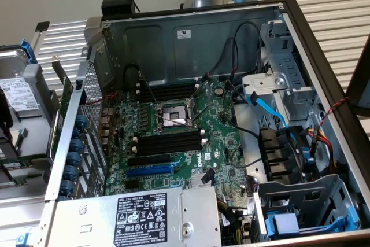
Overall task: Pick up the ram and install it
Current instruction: 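Pick up the ram and move it above insertion slot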
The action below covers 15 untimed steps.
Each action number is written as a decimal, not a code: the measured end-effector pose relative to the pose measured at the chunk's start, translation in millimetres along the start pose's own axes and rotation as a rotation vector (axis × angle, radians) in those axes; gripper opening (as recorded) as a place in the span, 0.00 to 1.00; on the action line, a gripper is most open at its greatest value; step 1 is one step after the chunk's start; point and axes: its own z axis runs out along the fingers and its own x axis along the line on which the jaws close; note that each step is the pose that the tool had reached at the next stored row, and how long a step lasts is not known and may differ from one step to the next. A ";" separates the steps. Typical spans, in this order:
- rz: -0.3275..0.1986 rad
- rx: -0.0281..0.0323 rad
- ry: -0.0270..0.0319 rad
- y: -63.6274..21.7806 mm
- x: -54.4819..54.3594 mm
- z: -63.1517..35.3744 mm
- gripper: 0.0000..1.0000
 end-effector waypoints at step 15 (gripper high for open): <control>0.000 -0.0184 -0.0130 -2.1 2.6 22.1 0.48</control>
